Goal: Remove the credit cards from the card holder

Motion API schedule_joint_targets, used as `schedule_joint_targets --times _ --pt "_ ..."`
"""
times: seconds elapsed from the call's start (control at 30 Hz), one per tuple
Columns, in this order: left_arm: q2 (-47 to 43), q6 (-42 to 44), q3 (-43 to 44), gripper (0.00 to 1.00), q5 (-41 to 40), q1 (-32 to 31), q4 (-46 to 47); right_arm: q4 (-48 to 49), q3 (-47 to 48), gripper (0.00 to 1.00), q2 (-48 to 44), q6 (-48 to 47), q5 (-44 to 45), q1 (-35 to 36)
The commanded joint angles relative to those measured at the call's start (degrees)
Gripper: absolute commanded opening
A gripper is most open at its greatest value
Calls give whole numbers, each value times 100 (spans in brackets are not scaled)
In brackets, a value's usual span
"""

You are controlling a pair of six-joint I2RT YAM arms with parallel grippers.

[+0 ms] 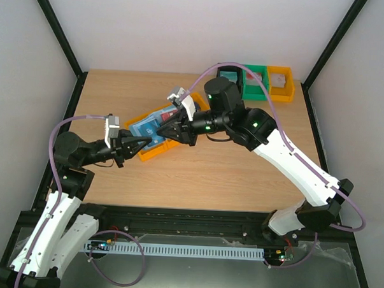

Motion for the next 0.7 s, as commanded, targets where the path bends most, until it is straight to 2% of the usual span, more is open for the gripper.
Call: schedule_joint_targets --times 0.0,0.2,0.33,0.47,0.5,0.57,0.67 --pt "-69 127 176 2 315 -25 409 85 -105 21 157 48 -379 -49" --pt "-42 110 160 2 284 -25 430 309 -168 2 165 91 -835 -49" --pt "-20 69 127 3 288 -23 423 457 -251 2 -3 -47 -929 -54" --pt "-26 -12 79 11 274 -22 460 586 -301 2 -76 0 -926 -54" --pt "-26 -27 71 11 257 -19 475 575 -290 2 -62 12 -932 -54" --pt "-36 -40 49 3 245 -25 503 542 -283 2 -35 15 -913 -52" --pt "-85 -67 22 2 261 -25 552 346 -276 13 -66 -114 -740 -73"
